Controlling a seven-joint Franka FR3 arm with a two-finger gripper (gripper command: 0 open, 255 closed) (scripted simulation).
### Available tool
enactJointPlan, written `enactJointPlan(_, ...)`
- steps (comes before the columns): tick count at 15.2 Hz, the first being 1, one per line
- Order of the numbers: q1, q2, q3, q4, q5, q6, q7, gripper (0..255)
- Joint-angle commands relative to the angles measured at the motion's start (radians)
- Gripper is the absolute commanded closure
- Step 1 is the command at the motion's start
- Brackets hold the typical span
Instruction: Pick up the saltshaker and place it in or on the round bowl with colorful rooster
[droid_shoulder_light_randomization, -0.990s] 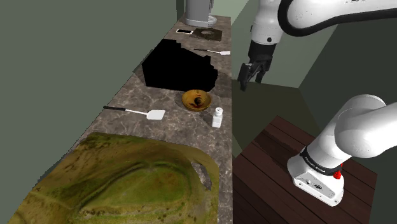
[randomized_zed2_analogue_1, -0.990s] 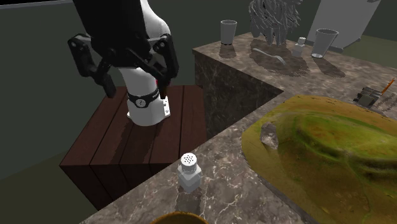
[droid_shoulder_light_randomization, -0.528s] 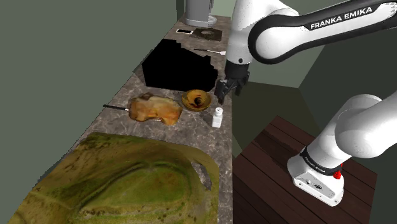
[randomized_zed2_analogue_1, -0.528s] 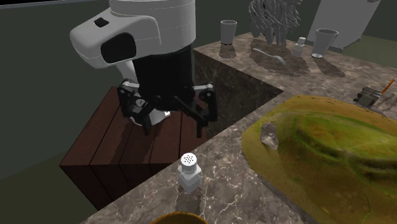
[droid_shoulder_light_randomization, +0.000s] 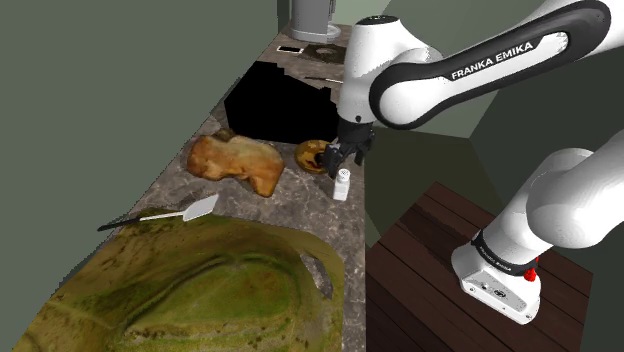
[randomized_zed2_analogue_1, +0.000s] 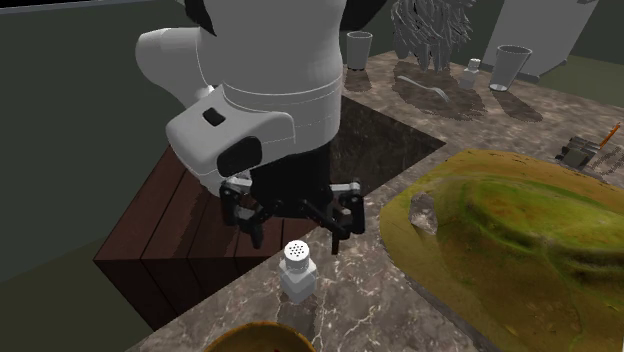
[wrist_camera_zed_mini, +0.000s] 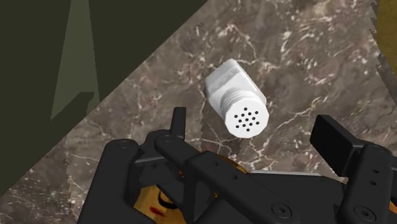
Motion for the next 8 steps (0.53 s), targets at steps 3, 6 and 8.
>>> enactJointPlan(3, 0.000, 0.020, 0.005, -0.022, -0.002, 0.042, 0.003, 0)
enactJointPlan(6, 0.000, 0.020, 0.005, -0.022, -0.002, 0.042, 0.003, 0)
enactJointPlan(8, 0.000, 0.020, 0.005, -0.022, -0.002, 0.042, 0.003, 0)
